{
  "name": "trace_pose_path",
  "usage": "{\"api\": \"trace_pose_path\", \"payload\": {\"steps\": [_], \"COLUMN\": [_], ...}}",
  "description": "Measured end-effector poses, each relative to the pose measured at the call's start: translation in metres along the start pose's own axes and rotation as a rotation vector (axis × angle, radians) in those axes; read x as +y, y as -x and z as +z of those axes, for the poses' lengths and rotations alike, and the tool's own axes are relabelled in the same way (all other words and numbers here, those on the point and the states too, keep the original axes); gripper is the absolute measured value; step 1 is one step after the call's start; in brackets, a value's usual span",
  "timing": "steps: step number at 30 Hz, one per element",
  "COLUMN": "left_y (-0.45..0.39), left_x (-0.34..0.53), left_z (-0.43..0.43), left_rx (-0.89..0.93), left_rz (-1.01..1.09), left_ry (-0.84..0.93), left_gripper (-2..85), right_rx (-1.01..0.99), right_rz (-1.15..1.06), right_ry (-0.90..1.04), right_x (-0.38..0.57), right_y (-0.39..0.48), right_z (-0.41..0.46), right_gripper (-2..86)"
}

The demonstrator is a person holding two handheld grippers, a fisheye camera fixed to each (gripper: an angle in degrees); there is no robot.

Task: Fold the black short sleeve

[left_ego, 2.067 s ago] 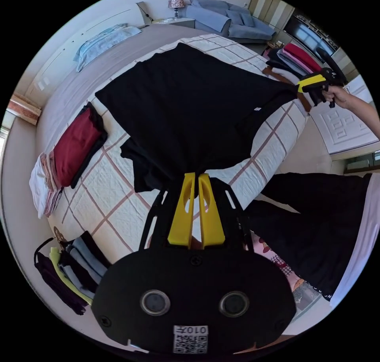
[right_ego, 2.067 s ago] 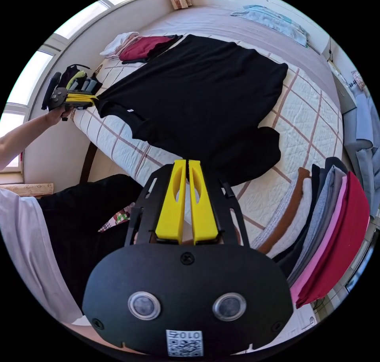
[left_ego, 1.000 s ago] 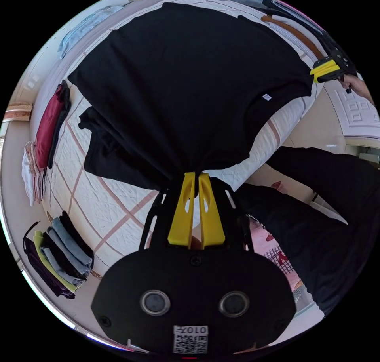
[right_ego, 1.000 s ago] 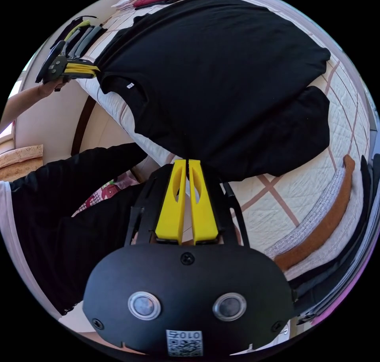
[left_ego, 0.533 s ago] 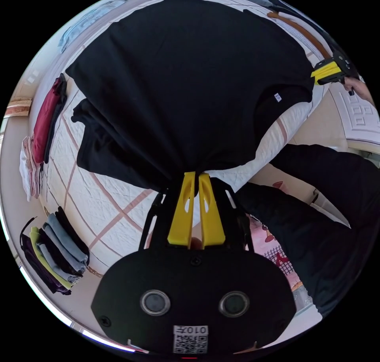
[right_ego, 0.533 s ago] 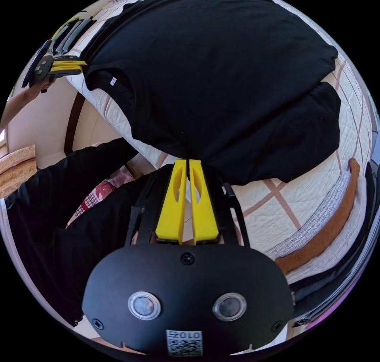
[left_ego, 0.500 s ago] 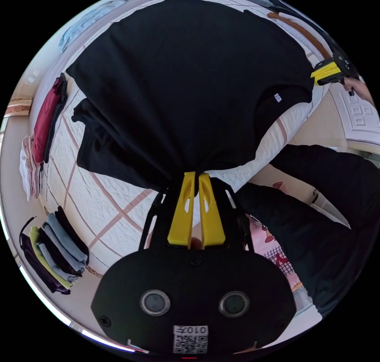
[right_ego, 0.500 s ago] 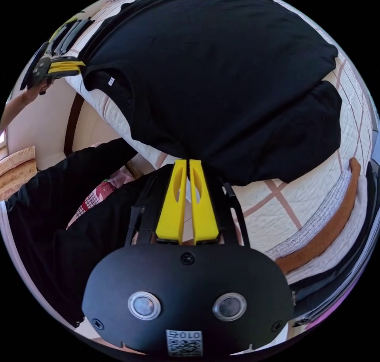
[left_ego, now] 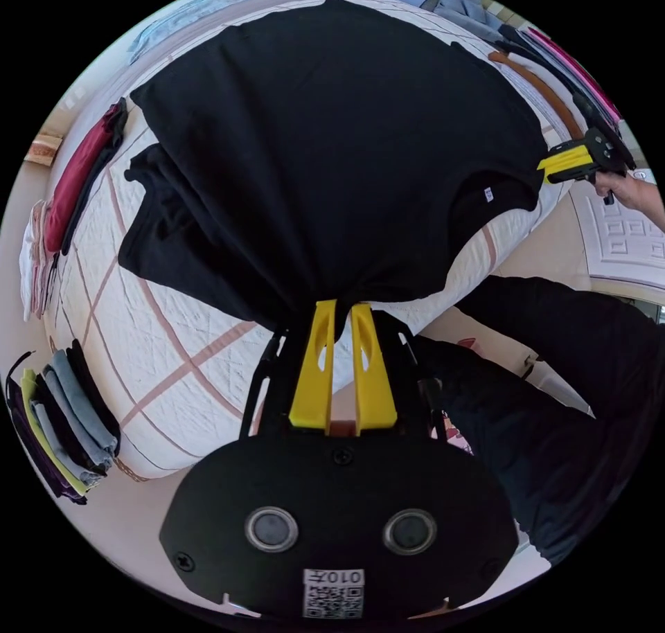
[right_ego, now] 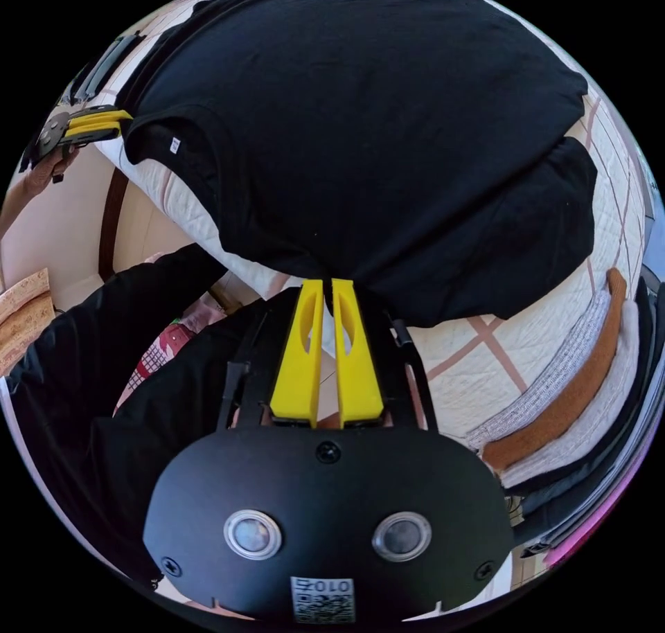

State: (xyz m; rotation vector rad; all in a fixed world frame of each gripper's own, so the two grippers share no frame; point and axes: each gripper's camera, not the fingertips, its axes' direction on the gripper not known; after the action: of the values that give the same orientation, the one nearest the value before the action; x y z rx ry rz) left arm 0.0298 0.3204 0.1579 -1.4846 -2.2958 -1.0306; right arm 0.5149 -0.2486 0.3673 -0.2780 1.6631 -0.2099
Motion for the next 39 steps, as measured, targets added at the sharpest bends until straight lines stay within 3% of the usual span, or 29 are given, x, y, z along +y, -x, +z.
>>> {"api": "trace_pose_path", "payload": {"steps": [8,18,21,26,29,31,36,39], "left_y": [0.026,0.057,0.075,0.108,0.119,0.142,0.217,0.266], "left_x": [0.01,0.047,0.069,0.132,0.189,0.223,0.229,0.217], "left_z": [0.028,0.05,0.046,0.043,0.055,0.046,0.05,0.075], "left_rx": [0.012,0.018,0.095,0.374,0.433,0.412,0.279,0.319], "left_rz": [0.015,-0.112,-0.215,-0.421,-0.558,-0.655,-0.789,-0.881], "left_ry": [0.008,-0.044,-0.091,-0.174,-0.163,-0.271,-0.371,-0.446], "left_gripper": [1.5,1.2,1.0,0.7,1.0,2.5,7.9,9.6], "right_rx": [-0.016,-0.04,-0.05,-0.087,-0.058,-0.041,-0.002,0.005], "right_rz": [0.029,0.037,0.022,-0.022,-0.061,-0.125,-0.375,-0.517], "right_ry": [-0.062,0.004,0.103,0.246,0.112,-0.015,-0.265,-0.342], "right_x": [-0.006,-0.022,-0.021,0.011,0.01,-0.004,-0.094,-0.177], "right_y": [0.017,0.044,0.05,0.062,0.069,0.076,0.096,0.109], "right_z": [-0.018,-0.049,-0.062,-0.087,-0.134,-0.169,-0.236,-0.263], "right_gripper": [4.4,9.8,8.7,8.0,7.9,7.9,8.6,9.2]}}
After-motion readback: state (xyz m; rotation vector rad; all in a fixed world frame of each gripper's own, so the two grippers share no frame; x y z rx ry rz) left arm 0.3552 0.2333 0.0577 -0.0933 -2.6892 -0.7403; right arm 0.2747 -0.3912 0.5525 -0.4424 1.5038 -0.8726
